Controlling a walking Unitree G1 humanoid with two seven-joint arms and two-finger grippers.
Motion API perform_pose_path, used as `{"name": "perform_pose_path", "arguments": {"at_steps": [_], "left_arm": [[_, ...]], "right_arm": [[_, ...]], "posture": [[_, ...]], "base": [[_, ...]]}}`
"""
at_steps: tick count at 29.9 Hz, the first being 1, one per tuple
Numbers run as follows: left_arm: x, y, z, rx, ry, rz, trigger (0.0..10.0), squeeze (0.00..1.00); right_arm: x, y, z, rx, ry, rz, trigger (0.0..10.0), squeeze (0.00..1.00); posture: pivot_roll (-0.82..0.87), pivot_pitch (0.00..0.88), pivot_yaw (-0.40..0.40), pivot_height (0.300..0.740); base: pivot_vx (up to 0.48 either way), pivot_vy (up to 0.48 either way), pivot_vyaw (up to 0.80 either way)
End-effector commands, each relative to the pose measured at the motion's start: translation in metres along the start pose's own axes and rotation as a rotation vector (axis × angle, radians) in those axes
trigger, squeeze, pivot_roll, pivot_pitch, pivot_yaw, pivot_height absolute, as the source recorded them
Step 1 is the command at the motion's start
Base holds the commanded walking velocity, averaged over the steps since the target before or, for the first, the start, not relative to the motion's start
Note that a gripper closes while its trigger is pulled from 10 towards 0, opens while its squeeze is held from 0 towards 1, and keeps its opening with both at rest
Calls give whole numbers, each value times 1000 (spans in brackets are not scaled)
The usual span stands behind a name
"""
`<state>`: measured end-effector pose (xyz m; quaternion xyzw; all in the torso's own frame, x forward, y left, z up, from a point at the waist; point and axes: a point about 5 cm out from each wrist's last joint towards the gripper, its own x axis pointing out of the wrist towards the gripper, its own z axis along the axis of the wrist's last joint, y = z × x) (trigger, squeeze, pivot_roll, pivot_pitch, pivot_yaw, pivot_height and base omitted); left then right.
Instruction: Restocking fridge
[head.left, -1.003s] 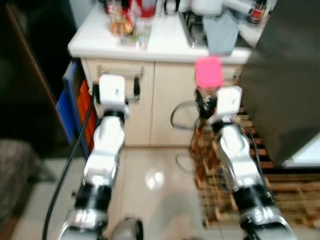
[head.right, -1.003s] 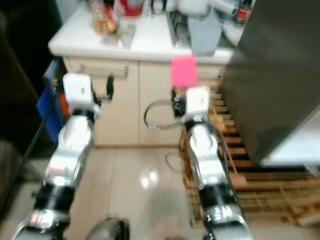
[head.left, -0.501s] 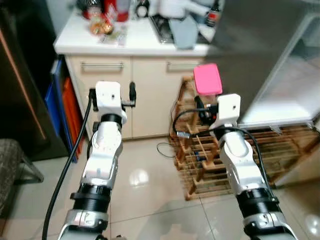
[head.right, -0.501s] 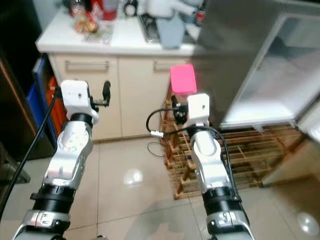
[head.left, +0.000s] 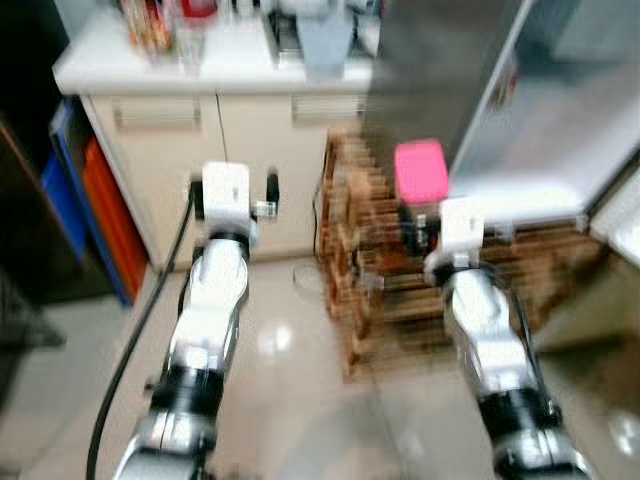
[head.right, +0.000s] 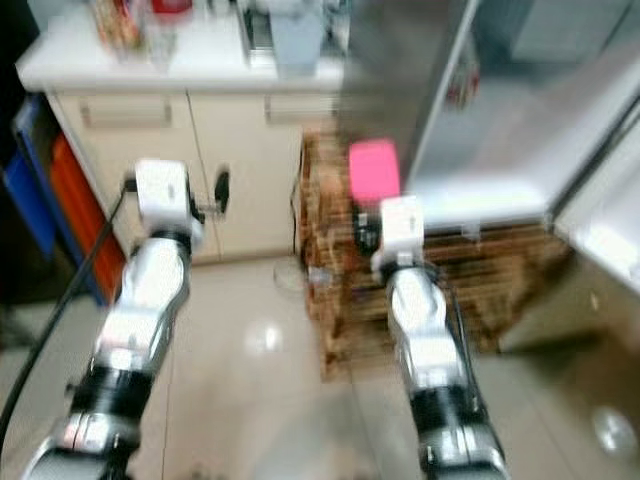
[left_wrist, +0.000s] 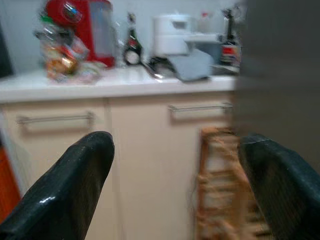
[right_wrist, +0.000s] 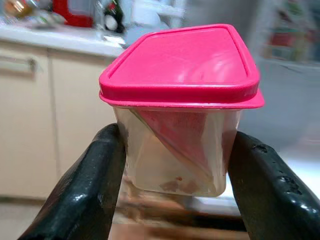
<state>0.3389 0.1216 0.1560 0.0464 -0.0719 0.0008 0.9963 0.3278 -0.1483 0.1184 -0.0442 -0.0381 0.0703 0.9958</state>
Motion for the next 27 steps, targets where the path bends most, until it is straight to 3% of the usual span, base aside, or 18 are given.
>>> {"name": "perform_pose_path", "arguments": {"at_steps": [1, 5, 13, 22, 27], "left_arm": [[3, -3, 4, 15, -12, -14, 10000, 0], [6, -2, 6, 25, -20, -21, 10000, 0], [13, -4, 12, 33, -54, -43, 10000, 0], [9, -7, 5, 27, -32, -40, 10000, 0], [10, -5, 4, 43, -36, -55, 10000, 0]], "right_arm": [[3, -1, 6, -14, -20, -2, 0, 0], [6, -1, 6, -13, -19, -10, 0, 0], [6, 1, 2, -21, -6, -2, 0, 0], [5, 4, 0, -23, -2, 10, 0, 0], [4, 8, -1, -16, -2, 13, 0, 0]], "posture": [[-58, 0, -31, 740], [-55, 0, -24, 740], [-55, 0, -29, 740], [-57, 0, -32, 740], [-54, 0, -20, 740]], "base": [[0, -431, 0], [0, -430, 0], [0, -430, 684], [27, -427, 0], [103, 0, 0]]}}
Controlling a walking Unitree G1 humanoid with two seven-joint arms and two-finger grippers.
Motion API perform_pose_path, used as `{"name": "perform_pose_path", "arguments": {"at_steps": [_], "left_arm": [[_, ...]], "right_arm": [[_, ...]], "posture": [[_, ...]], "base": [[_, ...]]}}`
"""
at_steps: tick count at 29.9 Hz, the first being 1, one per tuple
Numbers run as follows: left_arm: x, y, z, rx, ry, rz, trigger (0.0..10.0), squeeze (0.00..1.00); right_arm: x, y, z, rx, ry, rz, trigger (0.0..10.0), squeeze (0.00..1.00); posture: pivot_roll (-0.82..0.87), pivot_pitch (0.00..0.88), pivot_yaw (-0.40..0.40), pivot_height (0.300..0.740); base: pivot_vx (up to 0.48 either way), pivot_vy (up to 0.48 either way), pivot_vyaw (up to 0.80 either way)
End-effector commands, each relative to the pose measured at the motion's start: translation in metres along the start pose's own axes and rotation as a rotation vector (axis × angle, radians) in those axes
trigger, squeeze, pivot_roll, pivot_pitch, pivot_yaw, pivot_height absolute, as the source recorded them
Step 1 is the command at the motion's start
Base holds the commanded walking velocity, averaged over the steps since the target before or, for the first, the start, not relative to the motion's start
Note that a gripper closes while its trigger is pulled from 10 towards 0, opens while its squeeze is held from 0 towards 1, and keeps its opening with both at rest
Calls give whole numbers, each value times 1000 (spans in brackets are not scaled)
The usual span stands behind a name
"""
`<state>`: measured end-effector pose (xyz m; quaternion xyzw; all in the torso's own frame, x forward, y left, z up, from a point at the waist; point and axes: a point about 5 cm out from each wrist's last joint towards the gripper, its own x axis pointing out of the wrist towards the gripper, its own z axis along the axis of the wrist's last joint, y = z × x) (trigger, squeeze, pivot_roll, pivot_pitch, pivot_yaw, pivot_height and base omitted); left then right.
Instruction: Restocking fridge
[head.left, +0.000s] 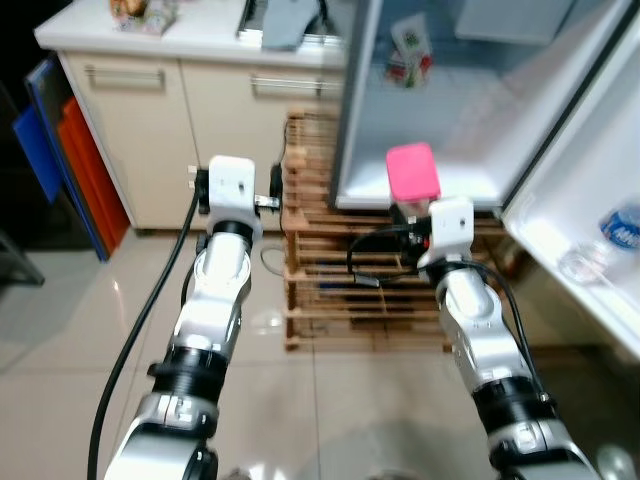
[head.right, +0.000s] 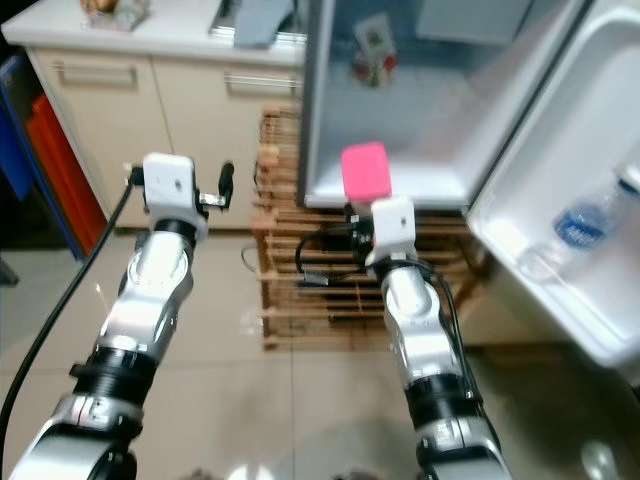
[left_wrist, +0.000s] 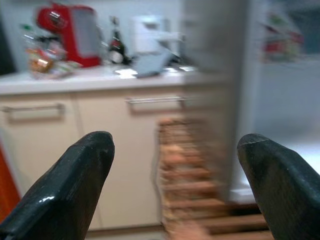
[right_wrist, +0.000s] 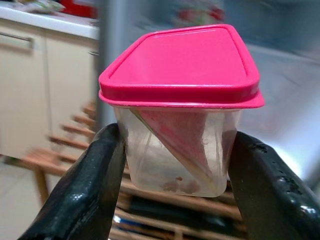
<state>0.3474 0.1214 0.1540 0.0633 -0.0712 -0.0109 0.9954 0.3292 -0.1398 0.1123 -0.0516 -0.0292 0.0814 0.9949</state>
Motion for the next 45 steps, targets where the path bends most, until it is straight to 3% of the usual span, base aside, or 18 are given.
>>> {"name": "perform_pose_path", "arguments": {"at_steps": [1, 4, 10, 31, 32, 33, 34, 35, 37, 39, 40, 42, 45], "left_arm": [[2, -5, 9, -9, -43, -49, 10000, 0], [1, -7, 12, -40, -58, -94, 10000, 0], [1, -12, 15, -28, -77, -126, 10000, 0], [-4, -11, 23, -36, -131, -128, 10000, 0], [-5, -12, 25, -37, -146, -131, 10000, 0], [-9, -12, 42, -46, -229, -129, 10000, 0], [-9, -12, 42, -46, -229, -129, 10000, 0], [-14, -11, 60, -53, -314, -124, 10000, 0], [-15, -11, 65, -53, -336, -124, 10000, 0], [-24, -15, 90, -37, -454, -146, 10000, 0], [-24, -15, 90, -37, -454, -146, 10000, 0], [-33, -18, 111, -16, -578, -167, 10000, 0], [-35, -18, 117, 2, -608, -170, 10000, 0]], "right_arm": [[1, 0, 4, -1, -20, -10, 0, 0], [1, 1, 4, 4, -22, -10, 0, 0], [3, 3, 8, 9, -47, -13, 0, 0], [16, 7, 24, -12, -101, 21, 0, 0], [16, 7, 25, -12, -103, 25, 0, 0], [17, 10, 32, -13, -127, 37, 0, 0], [17, 10, 32, -13, -127, 37, 0, 0], [19, 12, 39, -16, -158, 47, 0, 0], [19, 13, 42, -17, -168, 50, 0, 0], [21, 19, 63, -4, -244, 74, 0, 0], [21, 19, 63, -4, -244, 74, 0, 0], [24, 24, 77, 15, -287, 99, 0, 0], [26, 27, 80, 20, -295, 114, 0, 0]], "posture": [[-53, 0, -18, 740], [-52, 0, -15, 740], [-54, 0, -13, 740], [-33, 0, -32, 740], [-33, 0, -32, 740], [-30, 0, -34, 740], [-30, 0, -34, 740], [-30, 0, -34, 740], [-27, 0, -37, 740], [-21, 0, -43, 740], [-21, 0, -43, 740], [-15, 0, -50, 740], [-11, 0, -52, 740]], "base": [[0, 0, 0], [286, 0, 0], [480, 0, 0], [480, 0, 0], [480, 0, 0], [480, 0, 0], [480, 0, 0], [480, 0, 0], [480, 0, 0], [480, 0, 0], [480, 0, 0], [240, 0, 0], [0, 0, 0]]}}
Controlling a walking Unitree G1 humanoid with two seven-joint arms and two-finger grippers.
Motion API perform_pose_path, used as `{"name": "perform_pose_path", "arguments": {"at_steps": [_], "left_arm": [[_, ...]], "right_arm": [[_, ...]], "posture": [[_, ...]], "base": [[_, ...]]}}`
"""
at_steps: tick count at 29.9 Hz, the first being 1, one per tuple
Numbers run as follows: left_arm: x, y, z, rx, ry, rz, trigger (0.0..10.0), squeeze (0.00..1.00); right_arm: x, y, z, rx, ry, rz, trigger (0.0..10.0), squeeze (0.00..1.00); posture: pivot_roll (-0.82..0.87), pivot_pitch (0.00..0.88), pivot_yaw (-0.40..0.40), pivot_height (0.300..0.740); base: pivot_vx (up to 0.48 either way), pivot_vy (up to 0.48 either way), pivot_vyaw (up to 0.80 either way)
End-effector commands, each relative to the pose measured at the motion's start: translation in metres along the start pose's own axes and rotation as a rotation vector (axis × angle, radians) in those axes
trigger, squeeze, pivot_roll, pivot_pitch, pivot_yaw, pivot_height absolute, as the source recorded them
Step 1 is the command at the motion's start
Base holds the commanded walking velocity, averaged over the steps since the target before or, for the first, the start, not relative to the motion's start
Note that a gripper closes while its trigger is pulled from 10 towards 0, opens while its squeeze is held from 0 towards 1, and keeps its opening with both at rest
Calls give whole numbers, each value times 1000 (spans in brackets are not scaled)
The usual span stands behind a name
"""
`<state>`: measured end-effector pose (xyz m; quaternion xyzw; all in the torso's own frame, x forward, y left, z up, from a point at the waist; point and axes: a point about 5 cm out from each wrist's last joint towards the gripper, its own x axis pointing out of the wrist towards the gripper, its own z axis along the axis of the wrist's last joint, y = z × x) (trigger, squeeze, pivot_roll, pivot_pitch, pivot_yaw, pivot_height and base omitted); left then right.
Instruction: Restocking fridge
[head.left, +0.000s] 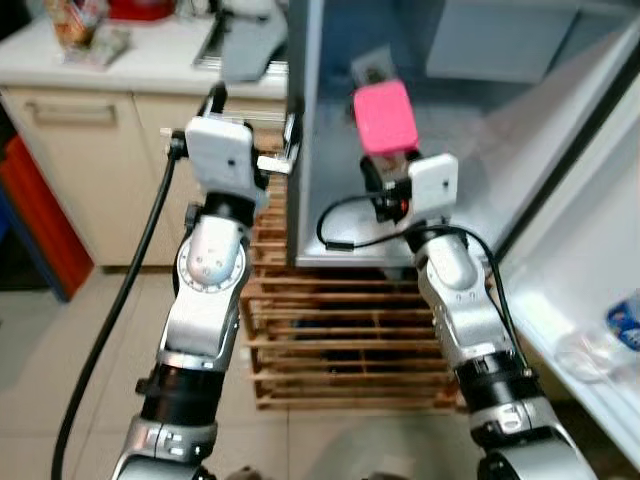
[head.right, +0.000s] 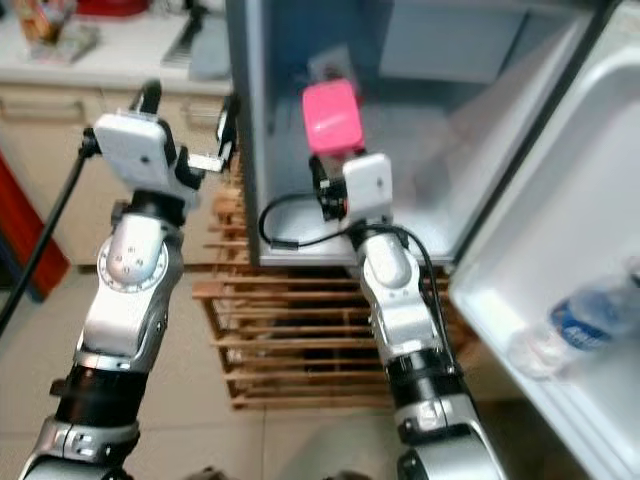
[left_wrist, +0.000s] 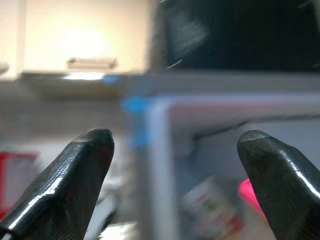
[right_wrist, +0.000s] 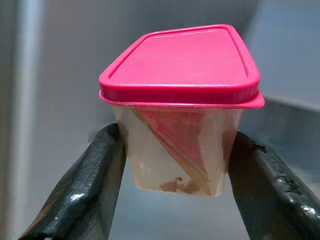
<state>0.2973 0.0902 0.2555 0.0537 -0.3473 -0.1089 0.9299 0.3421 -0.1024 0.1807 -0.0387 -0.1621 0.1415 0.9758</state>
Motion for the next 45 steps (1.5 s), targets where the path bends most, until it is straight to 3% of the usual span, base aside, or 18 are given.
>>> {"name": "perform_pose_path", "arguments": {"at_steps": [1, 5, 10, 13, 14, 16, 17, 19, 24, 30, 35, 39, 45], "left_arm": [[4, 4, 5, 20, -18, 2, 10000, 0], [1, 5, -1, 14, 20, 5, 10000, 0], [-8, -4, -20, 23, 140, -77, 10000, 0], [-23, -12, -49, -79, 352, -157, 10000, 0], [-23, -12, -49, -79, 352, -157, 10000, 0], [-48, -1, -80, -75, 572, -159, 10000, 0], [-53, 2, -84, -69, 603, -155, 10000, 0], [-74, 14, -97, -46, 753, -139, 10000, 0], [-91, 21, -97, -32, 817, -146, 10000, 0], [-110, 22, -81, -56, 870, -173, 10000, 0], [-128, 16, -68, -96, 875, -283, 10000, 0], [-145, 17, -57, -45, 867, -392, 10000, 0], [-155, 26, -42, -29, 912, -378, 10000, 0]], "right_arm": [[8, 1, 7, 22, -14, 8, 0, 0], [13, 3, 2, 48, 18, 9, 0, 0], [21, 7, -1, 82, 59, 16, 0, 0], [28, 12, -3, 93, 85, 21, 0, 0], [28, 12, -3, 93, 85, 21, 0, 0], [39, 21, -2, 88, 97, 42, 0, 0], [41, 22, -1, 86, 98, 47, 0, 0], [49, 28, 2, 73, 103, 70, 0, 0], [57, 34, 6, 62, 111, 88, 0, 0], [72, 43, 13, 68, 125, 82, 0, 0], [83, 43, 20, 74, 144, 51, 0, 0], [88, 43, 24, 73, 159, 36, 0, 0], [99, 41, 36, 155, 178, -8, 0, 0]], "posture": [[-10, 0, -50, 740], [-1, 0, -55, 740], [6, 0, -57, 740], [10, 0, -60, 740], [10, 0, -60, 740], [22, 0, -67, 740], [22, 0, -67, 740], [46, 0, -75, 740], [78, 0, -83, 740], [135, 0, -84, 740], [177, 5, -85, 740], [203, 41, -73, 740], [247, 88, -60, 740]], "base": [[0, 0, 0], [0, 0, 0], [0, 0, 0], [0, 0, 0], [0, 0, 0], [0, 0, 0], [0, 0, 0], [0, 0, 0], [0, 0, 0], [0, 0, 0], [0, 0, 0], [0, 0, 0], [0, 0, 0]]}}
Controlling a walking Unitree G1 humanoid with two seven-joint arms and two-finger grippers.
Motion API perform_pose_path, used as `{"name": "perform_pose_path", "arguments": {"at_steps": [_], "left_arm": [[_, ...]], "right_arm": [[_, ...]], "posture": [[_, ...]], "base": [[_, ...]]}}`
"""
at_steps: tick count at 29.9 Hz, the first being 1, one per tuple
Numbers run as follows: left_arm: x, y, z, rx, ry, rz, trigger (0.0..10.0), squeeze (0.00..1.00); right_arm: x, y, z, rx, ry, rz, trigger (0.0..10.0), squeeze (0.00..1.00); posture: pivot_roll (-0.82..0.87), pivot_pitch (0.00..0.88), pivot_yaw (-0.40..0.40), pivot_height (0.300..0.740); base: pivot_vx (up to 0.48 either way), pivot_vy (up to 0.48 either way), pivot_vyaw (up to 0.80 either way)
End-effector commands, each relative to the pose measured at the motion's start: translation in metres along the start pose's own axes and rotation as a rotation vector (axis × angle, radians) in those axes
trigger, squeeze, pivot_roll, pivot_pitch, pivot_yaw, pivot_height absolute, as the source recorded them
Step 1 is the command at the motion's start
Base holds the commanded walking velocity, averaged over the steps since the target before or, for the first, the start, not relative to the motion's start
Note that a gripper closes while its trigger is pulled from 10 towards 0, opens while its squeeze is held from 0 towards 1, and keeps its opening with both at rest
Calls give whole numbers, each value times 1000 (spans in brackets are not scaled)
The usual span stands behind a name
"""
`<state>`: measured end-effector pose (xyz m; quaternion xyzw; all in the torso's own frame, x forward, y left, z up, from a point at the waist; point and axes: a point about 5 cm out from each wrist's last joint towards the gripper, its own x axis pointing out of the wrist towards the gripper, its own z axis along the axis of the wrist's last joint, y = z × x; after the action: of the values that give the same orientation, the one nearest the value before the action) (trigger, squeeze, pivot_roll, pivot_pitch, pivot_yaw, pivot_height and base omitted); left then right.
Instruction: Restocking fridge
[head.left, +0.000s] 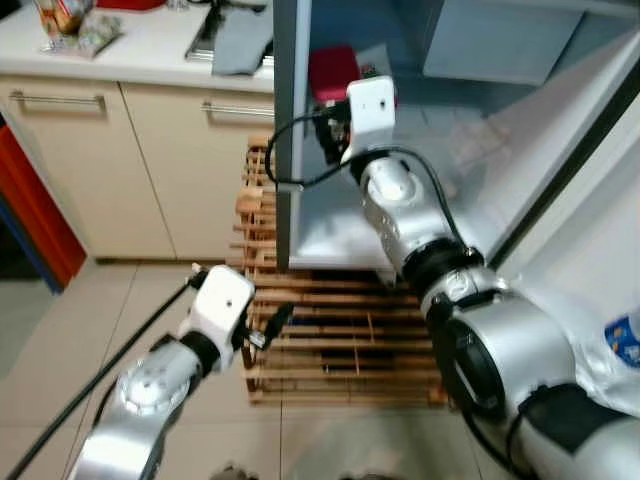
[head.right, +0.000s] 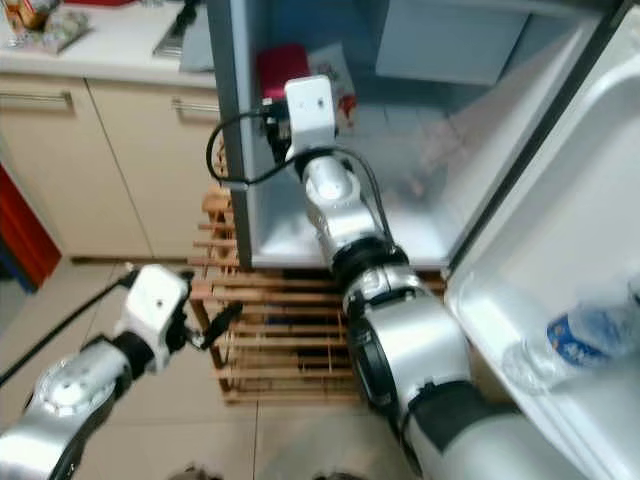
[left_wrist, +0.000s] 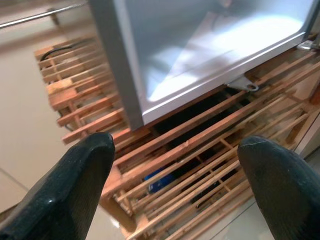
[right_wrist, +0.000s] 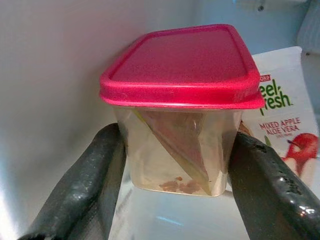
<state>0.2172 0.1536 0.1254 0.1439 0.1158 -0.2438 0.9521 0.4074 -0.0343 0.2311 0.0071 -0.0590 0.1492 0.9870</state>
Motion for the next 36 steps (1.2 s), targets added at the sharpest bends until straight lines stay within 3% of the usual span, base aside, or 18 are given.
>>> {"name": "perform_pose_path", "arguments": {"at_steps": [1, 4, 6, 11, 14, 15, 17, 18, 21, 26, 29, 36], "left_arm": [[-6, 0, 5, 4, -7, -2, 10000, 0], [-10, 0, 5, 3, -5, 1, 10000, 0], [-16, -2, 4, 0, 5, 7, 10000, 0], [-22, -5, 7, -9, -2, 35, 10000, 0], [-24, -9, 11, -5, -26, 36, 10000, 0], [-25, -21, 22, 95, -104, -32, 10000, 0], [-25, -26, 29, 91, -148, -38, 10000, 0], [-26, -31, 43, 62, -241, -16, 10000, 0], [-28, -28, 58, 56, -328, 26, 10000, 0], [-31, -23, 70, 65, -390, 69, 10000, 0], [-33, -27, 86, 61, -489, 107, 10000, 0], [-38, -28, 92, 55, -517, 162, 10000, 0]], "right_arm": [[3, 1, 10, 41, -15, -7, 0, 0], [5, 1, 12, 73, -12, -12, 0, 0], [7, -4, 16, 204, 3, -48, 0, 0], [7, -11, 14, 293, 38, -92, 0, 0], [7, -11, 14, 289, 45, -94, 0, 0], [7, -12, 14, 260, 49, -98, 0, 0], [7, -12, 14, 248, 55, -97, 0, 0], [7, -12, 12, 222, 65, -94, 0, 0], [7, -10, 12, 185, 69, -79, 0, 0], [8, -7, 17, 140, 50, -62, 0, 0], [11, -9, 27, 133, 23, -72, 0, 0], [11, -12, 29, 108, 20, -93, 0, 0]], "posture": [[253, 94, -60, 740], [267, 107, -61, 740], [284, 124, -65, 740], [307, 148, -79, 740], [314, 156, -83, 740], [322, 166, -90, 740], [326, 176, -92, 740], [329, 185, -97, 740], [341, 195, -102, 740], [346, 203, -105, 740], [355, 215, -115, 740], [368, 229, -128, 740]], "base": [[0, 0, 0], [0, 0, 0], [0, 0, 0], [0, 0, 0], [0, 0, 0], [0, 0, 0], [0, 0, 0], [0, 0, 0], [0, 0, 0], [0, 0, 0], [0, 0, 0], [0, 0, 0]]}}
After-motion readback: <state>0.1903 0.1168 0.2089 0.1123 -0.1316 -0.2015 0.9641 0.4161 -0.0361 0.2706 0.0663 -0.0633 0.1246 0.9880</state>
